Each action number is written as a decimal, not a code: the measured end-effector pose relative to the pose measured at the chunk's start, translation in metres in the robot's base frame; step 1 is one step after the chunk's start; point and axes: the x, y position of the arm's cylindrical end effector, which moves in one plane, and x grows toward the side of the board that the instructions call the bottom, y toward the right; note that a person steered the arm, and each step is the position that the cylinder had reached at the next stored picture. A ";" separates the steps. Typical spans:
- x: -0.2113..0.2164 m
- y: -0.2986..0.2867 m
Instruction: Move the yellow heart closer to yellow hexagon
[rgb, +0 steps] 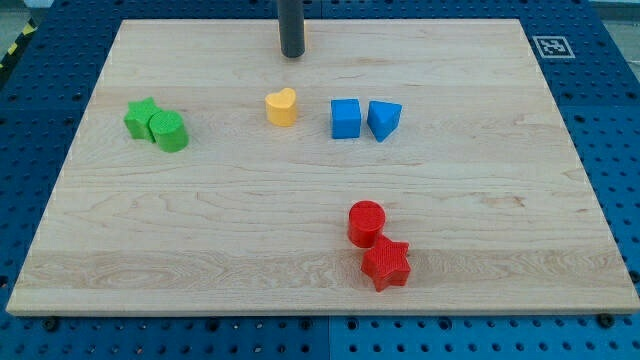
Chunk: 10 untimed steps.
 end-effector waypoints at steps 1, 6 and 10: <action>0.022 -0.039; 0.145 -0.041; 0.123 0.015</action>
